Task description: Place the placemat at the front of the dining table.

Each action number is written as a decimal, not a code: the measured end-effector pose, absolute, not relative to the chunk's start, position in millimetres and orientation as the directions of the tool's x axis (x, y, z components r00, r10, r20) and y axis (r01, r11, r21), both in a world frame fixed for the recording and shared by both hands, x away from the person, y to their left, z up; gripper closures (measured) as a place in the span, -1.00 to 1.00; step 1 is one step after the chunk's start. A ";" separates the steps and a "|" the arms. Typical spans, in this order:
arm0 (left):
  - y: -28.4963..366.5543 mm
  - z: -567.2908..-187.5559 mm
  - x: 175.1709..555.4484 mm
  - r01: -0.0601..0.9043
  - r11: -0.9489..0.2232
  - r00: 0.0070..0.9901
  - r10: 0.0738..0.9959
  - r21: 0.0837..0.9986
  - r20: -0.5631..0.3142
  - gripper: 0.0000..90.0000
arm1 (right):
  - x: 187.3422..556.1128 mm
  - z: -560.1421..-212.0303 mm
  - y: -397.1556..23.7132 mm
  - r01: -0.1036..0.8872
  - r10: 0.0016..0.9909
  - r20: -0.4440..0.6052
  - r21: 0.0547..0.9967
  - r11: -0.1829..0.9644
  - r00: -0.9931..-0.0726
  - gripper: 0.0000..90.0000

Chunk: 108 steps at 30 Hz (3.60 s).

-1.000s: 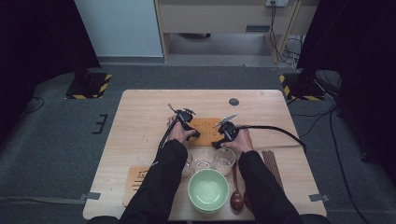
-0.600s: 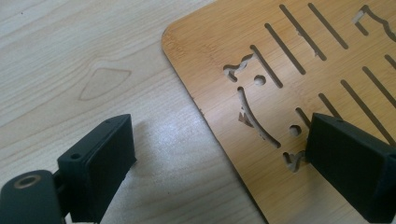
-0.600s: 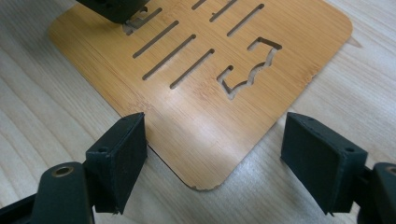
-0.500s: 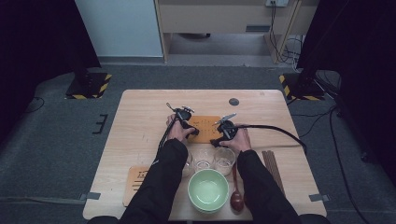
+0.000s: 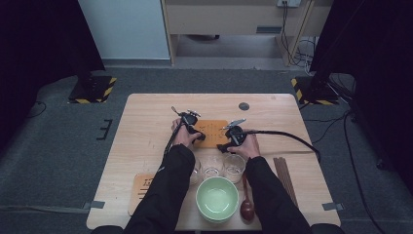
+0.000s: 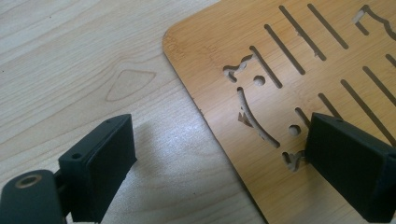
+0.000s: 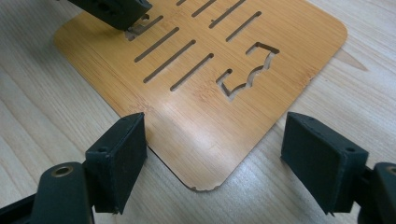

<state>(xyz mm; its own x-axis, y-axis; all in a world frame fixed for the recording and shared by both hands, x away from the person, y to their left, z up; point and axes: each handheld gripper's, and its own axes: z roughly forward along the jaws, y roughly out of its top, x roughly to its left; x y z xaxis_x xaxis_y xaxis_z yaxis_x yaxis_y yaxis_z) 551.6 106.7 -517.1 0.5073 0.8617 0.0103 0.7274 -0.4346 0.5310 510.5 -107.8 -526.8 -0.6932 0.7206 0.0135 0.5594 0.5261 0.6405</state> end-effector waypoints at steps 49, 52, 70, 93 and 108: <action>110.1 -518.5 557.0 0.730 -0.416 0.486 0.874 0.543 0.016 -0.86 | 507.8 -528.7 -105.8 0.532 0.693 0.037 0.671 0.516 -0.720 -0.43; 109.7 -518.3 556.6 0.727 -0.419 0.487 0.873 0.544 0.022 -0.86 | 508.1 -528.6 -105.9 0.532 0.694 0.037 0.671 0.516 -0.719 -0.42; 139.1 -455.4 531.2 0.653 -0.347 0.509 0.859 0.673 -0.050 -0.60 | 503.7 -490.3 -125.9 0.498 0.720 0.024 0.738 0.455 -0.693 -0.29; 193.2 -402.8 402.1 0.440 -0.209 0.643 0.752 0.874 -0.144 -0.39 | 442.0 -423.6 -181.4 0.377 0.654 0.045 0.846 0.377 -0.755 -0.14; 171.4 -384.4 346.2 0.339 -0.282 0.722 0.690 0.897 -0.056 -0.21 | 392.3 -401.7 -200.5 0.327 0.593 0.087 0.892 0.311 -0.801 -0.21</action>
